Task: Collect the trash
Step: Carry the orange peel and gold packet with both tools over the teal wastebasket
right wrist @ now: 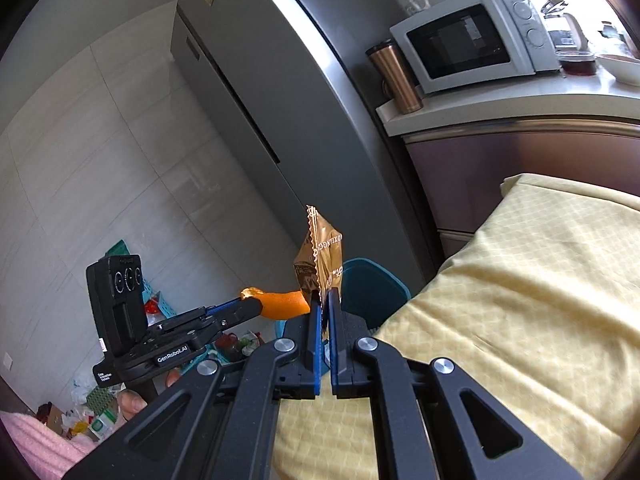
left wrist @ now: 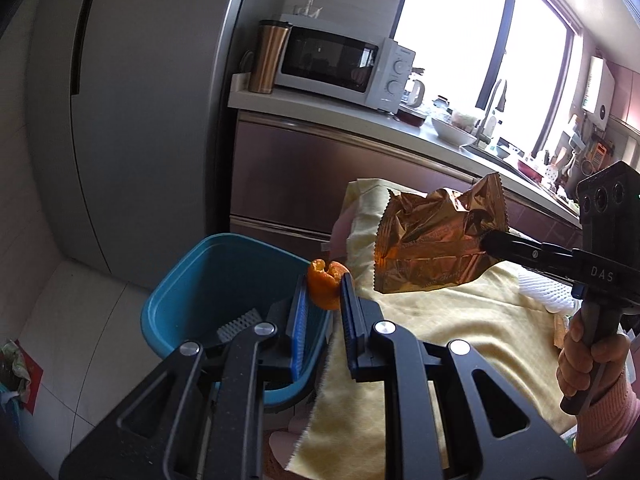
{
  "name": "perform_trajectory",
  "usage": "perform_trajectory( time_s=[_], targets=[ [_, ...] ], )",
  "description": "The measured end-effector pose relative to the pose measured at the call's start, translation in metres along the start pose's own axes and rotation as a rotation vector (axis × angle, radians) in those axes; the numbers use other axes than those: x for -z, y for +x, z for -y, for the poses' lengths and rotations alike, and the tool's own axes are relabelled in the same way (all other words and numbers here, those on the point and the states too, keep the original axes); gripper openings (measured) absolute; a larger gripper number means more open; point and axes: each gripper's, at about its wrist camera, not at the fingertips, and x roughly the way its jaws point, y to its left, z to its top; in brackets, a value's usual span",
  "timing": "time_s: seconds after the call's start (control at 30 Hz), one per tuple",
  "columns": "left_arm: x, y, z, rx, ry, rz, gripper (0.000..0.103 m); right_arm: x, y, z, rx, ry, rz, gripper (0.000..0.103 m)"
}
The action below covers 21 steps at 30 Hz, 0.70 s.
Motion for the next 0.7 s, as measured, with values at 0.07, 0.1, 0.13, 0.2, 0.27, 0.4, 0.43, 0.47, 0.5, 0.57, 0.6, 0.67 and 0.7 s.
perform_trajectory(
  time_s=[0.07,0.1,0.13,0.2,0.27,0.4,0.43,0.47,0.5,0.57,0.6,0.67,0.7],
  targets=[
    [0.0,0.003,-0.005,-0.012,-0.007,-0.004,0.016,-0.001,0.009,-0.002,-0.001,-0.003,-0.017,0.002],
    [0.0,0.005,-0.008,-0.019,-0.011,-0.007,0.016,-0.002,0.014,-0.003,0.001,-0.004,-0.026,0.002],
    [0.001,0.006,-0.01,-0.024,-0.016,-0.009,0.016,-0.004,0.019,-0.003,0.002,-0.005,-0.035,0.002],
    [0.001,0.01,-0.015,-0.033,-0.026,-0.013,0.016,-0.004,0.027,-0.005,0.008,-0.009,-0.051,0.002],
    [0.002,0.013,-0.019,-0.04,-0.037,-0.018,0.016,-0.003,0.032,-0.006,0.013,-0.009,-0.065,0.002],
    [0.003,0.022,-0.026,-0.054,-0.051,-0.034,0.017,-0.003,0.047,-0.005,0.033,-0.006,-0.091,0.002],
    [0.003,0.024,-0.028,-0.059,-0.055,-0.039,0.016,-0.003,0.05,-0.006,0.035,-0.003,-0.098,0.002],
    [0.004,0.026,-0.031,-0.062,-0.057,-0.043,0.016,-0.003,0.054,-0.005,0.04,-0.001,-0.102,0.002],
    [0.004,0.029,-0.033,-0.066,-0.061,-0.048,0.016,-0.003,0.057,-0.005,0.043,0.001,-0.107,0.002],
    [0.007,0.033,-0.036,-0.072,-0.068,-0.057,0.016,-0.003,0.065,-0.006,0.046,0.003,-0.12,0.002],
    [0.007,0.035,-0.038,-0.073,-0.073,-0.061,0.016,-0.003,0.069,-0.006,0.05,0.005,-0.126,0.002],
    [0.01,0.04,-0.042,-0.067,-0.09,-0.072,0.016,-0.003,0.077,-0.008,0.054,0.004,-0.142,0.002],
    [0.01,0.042,-0.045,-0.065,-0.099,-0.079,0.016,-0.003,0.081,-0.007,0.059,0.004,-0.149,0.002]
  ],
)
